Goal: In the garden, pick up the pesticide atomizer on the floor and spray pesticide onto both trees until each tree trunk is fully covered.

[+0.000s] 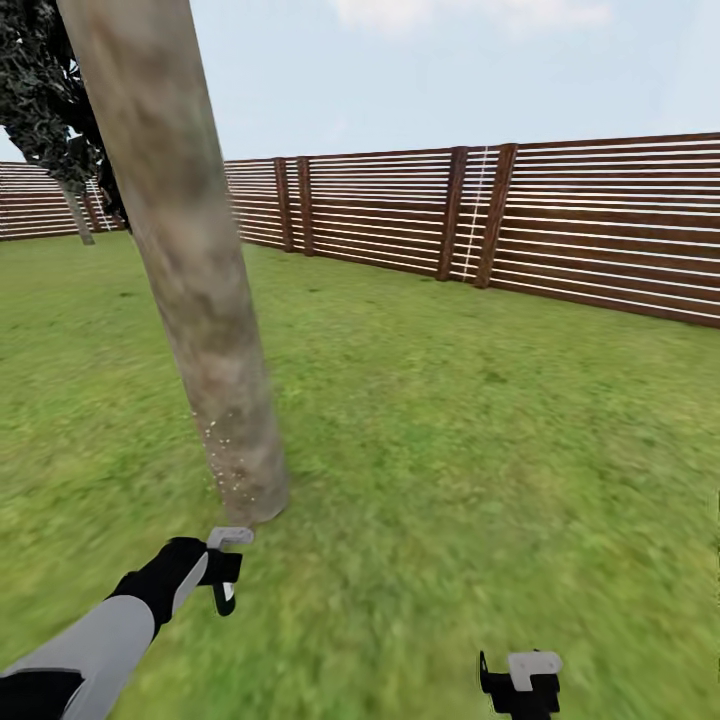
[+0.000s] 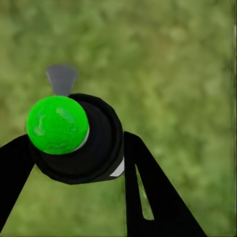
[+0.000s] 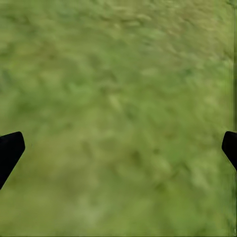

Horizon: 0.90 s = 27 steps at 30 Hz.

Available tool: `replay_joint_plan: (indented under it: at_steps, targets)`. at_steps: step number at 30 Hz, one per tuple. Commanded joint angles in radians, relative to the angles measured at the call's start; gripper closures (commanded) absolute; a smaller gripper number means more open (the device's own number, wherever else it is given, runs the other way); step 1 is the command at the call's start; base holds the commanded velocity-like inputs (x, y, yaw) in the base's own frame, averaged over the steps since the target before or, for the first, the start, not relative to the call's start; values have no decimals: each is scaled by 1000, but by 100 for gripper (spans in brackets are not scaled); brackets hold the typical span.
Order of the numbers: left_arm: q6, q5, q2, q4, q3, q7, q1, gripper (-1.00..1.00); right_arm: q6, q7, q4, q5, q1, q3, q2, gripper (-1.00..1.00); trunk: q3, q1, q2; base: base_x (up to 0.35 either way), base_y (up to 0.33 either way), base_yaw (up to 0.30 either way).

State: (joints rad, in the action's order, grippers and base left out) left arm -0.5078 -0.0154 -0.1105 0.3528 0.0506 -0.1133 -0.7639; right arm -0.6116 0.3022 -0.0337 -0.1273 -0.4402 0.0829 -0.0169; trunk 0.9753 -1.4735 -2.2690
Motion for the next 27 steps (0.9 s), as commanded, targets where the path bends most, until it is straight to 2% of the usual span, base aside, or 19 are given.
replay_joint_plan:
  at_steps: [1, 10, 22, 27]
  targets:
    - [0, 0, 0, 0, 0, 0, 0, 100, 0, 0, 0, 0, 0, 0, 0, -100, 0, 0, 0, 111, -280, 7]
    - [0, 0, -3, -1, 0, 0, 0, 100, 0, 0, 0, 0, 0, 0, 0, -100, 0, 0, 0, 95, -280, 18]
    - [0, 0, -4, -1, 0, 0, 0, 100, 0, 0, 0, 0, 0, 0, 0, -100, 0, 0, 0, 14, -280, 254]
    - [0, 0, -5, -1, 0, 0, 0, 100, 0, 0, 0, 0, 0, 1, 0, -100, 0, 0, 0, 0, -280, 41]
